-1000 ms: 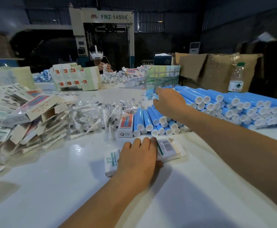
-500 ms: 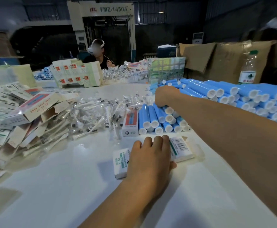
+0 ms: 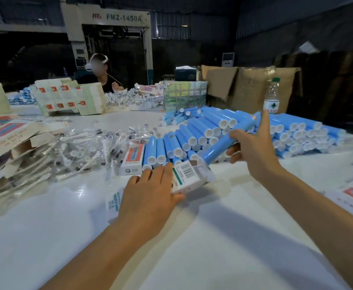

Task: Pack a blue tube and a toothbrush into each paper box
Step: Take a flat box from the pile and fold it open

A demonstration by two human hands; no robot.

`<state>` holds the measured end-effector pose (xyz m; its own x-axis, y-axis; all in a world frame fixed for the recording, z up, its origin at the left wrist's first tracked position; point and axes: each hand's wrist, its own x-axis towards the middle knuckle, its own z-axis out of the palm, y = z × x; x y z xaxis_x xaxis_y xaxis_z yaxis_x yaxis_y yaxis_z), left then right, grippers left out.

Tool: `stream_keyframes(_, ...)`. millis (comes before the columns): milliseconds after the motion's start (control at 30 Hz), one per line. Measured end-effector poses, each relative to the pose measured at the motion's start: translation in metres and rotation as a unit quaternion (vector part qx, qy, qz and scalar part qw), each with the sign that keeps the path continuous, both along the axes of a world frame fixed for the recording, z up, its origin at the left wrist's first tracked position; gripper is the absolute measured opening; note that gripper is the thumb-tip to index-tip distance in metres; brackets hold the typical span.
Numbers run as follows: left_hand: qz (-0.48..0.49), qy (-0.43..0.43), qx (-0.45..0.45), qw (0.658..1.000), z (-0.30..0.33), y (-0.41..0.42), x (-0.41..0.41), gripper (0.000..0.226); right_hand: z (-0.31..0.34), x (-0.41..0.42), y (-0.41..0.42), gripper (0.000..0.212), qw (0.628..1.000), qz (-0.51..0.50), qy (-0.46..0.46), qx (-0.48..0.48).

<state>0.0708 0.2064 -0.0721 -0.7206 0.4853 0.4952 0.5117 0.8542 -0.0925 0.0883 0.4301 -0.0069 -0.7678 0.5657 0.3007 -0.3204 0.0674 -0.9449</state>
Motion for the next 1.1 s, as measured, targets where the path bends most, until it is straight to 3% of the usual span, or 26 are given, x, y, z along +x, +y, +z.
stream_keyframes(100,0.008,0.007,-0.005,1.0,0.001,0.004,0.005,0.075,-0.021,0.009,-0.004,0.088,0.998,0.015,0.01,-0.057)
stream_keyframes(233,0.027,0.003,-0.018,0.999,0.002,0.004,0.006,0.075,-0.036,0.009,-0.022,0.077,0.997,0.058,0.03,-0.034)
stream_keyframes(400,0.037,0.005,-0.009,0.999,0.005,0.002,0.01,0.076,-0.037,0.011,-0.022,0.027,0.996,0.032,0.02,-0.084)
stream_keyframes(533,0.038,-0.001,-0.031,0.999,0.004,0.005,0.01,0.075,-0.047,0.013,-0.028,0.007,0.998,0.024,-0.039,-0.047)
stream_keyframes(700,0.046,-0.015,-0.033,0.998,0.005,0.001,0.008,0.073,-0.057,0.02,-0.045,0.027,0.99,0.045,-0.033,0.129)
stream_keyframes(967,0.028,-0.03,-0.039,0.998,0.004,0.002,0.01,0.074,-0.053,0.019,-0.034,0.037,0.996,0.008,-0.044,0.08)
stream_keyframes(1100,0.001,-0.063,-0.057,0.996,0.0,0.002,0.01,0.075,-0.046,0.013,-0.033,0.035,0.992,-0.002,-0.043,0.114)
